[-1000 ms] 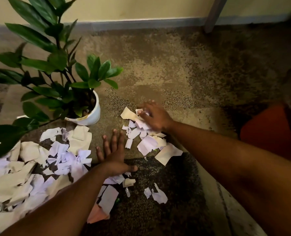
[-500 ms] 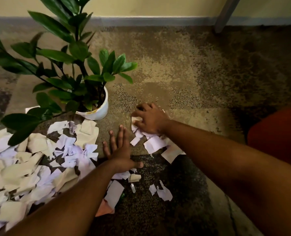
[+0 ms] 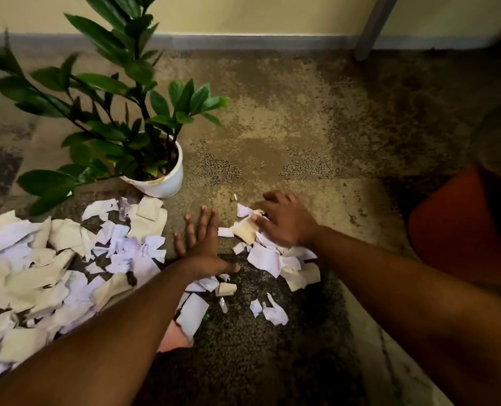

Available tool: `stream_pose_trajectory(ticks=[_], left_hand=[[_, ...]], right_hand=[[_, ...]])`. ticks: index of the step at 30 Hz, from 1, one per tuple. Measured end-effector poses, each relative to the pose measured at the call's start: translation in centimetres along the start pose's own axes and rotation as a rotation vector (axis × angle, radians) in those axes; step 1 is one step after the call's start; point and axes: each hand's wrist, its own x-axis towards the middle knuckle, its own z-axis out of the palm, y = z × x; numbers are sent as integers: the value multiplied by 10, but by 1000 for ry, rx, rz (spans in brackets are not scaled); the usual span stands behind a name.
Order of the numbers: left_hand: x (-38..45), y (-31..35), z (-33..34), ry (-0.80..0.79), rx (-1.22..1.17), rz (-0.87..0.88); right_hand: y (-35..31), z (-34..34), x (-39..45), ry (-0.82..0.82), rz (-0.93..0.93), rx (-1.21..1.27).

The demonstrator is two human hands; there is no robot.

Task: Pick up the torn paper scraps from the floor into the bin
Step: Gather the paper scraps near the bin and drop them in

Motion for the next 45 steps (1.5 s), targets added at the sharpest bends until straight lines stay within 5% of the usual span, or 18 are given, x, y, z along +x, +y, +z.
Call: stream_pose_trajectory(ticks=[6, 9, 13, 19, 29, 33, 37, 43, 45], left_hand=[[7, 11, -10, 149, -132, -12], [20, 31, -19, 213, -149, 79], [38, 56, -22, 204, -57, 202], [60, 57, -19, 238, 47, 222], [14, 41, -3, 201, -54, 520], [-3, 26, -5, 371, 127, 372], [-18, 28, 16, 227, 43, -3], [-46, 49, 44, 196, -337, 274], [-52, 42, 40, 251, -304, 294]], right_hand=[[-1, -3, -45, 62, -164, 117], [26, -5, -46, 197, 96, 173], [40, 2, -39, 146, 255, 182], [8, 6, -6, 161, 164, 166], [6, 4, -62, 161, 66, 168], [25, 9, -80, 236, 363, 213], [21, 28, -103, 151, 497, 226], [-22, 42, -120, 133, 292, 478], [-22, 32, -127, 216, 260, 511]])
